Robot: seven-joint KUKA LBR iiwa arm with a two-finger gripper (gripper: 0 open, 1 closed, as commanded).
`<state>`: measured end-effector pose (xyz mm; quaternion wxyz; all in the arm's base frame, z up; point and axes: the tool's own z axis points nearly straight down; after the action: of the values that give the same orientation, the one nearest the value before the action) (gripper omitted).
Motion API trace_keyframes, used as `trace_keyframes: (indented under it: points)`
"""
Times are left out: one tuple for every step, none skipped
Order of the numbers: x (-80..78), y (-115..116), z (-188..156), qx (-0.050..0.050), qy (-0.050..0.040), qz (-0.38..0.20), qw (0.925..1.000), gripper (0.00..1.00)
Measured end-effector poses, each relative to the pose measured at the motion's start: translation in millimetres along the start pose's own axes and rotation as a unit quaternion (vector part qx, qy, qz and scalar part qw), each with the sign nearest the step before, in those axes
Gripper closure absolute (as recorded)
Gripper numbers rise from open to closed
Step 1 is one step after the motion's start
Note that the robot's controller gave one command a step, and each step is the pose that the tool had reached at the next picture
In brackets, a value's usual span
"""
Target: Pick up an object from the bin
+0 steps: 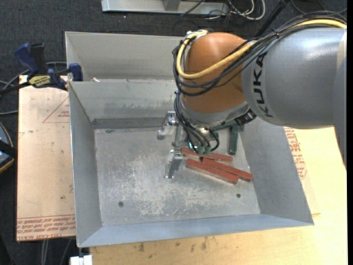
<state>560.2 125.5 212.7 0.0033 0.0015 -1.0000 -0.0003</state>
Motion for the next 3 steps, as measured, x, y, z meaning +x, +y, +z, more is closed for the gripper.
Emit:
trace_keyframes:
  points:
    - [-1.7,-0.6,-4.0,0.000,-0.0037,0.001,1.0000,0.00]
    - [-41.1,-30.8,15.8,-0.002,-0.0073,-0.017,0.9998,0.00]
    - [-44.0,-54.0,35.4,0.000,-0.0046,-0.036,0.9994,0.00]
